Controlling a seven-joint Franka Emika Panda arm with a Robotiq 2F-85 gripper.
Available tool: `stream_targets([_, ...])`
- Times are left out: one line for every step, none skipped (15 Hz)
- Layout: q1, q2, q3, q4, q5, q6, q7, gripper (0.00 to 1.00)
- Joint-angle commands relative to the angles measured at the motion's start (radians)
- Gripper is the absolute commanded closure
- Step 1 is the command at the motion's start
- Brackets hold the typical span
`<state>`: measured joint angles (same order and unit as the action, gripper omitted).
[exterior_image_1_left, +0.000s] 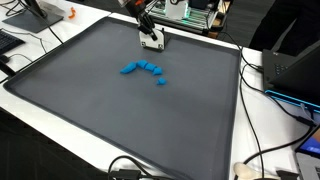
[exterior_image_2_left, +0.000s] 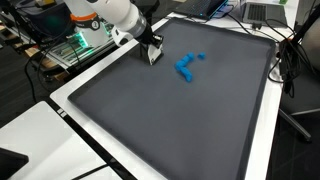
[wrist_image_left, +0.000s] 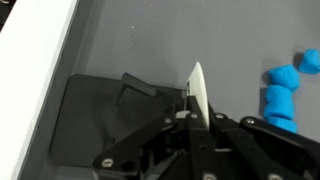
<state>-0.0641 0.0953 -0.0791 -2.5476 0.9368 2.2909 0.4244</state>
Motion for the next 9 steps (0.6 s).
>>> stream_targets([0.007, 0.016, 0.003, -0.019, -0.017, 0.028, -0.003, 0.99])
stream_targets([0.008, 0.018, 0.003, -0.019, -0.02, 0.029, -0.002, 0.99])
stream_targets([0.007, 0.019, 0.003, -0.018, -0.021, 0.025, -0.003, 0.99])
stream_targets([0.006, 0.019, 0.002, -0.017, -0.02, 0.017, -0.007, 0.71])
stream_targets([0.006, 0.019, 0.002, -0.018, -0.021, 0.019, -0.006, 0.69])
stream_targets([0.006, 0.025, 0.002, -0.019, -0.02, 0.019, -0.008, 0.63])
stream_targets([0.005, 0.029, 0.001, -0.021, -0.022, 0.018, -0.007, 0.56])
stream_targets([0.006, 0.033, 0.0, -0.022, -0.023, 0.018, -0.005, 0.48])
stream_targets([0.004, 0.034, -0.001, -0.021, -0.022, 0.014, -0.009, 0.41])
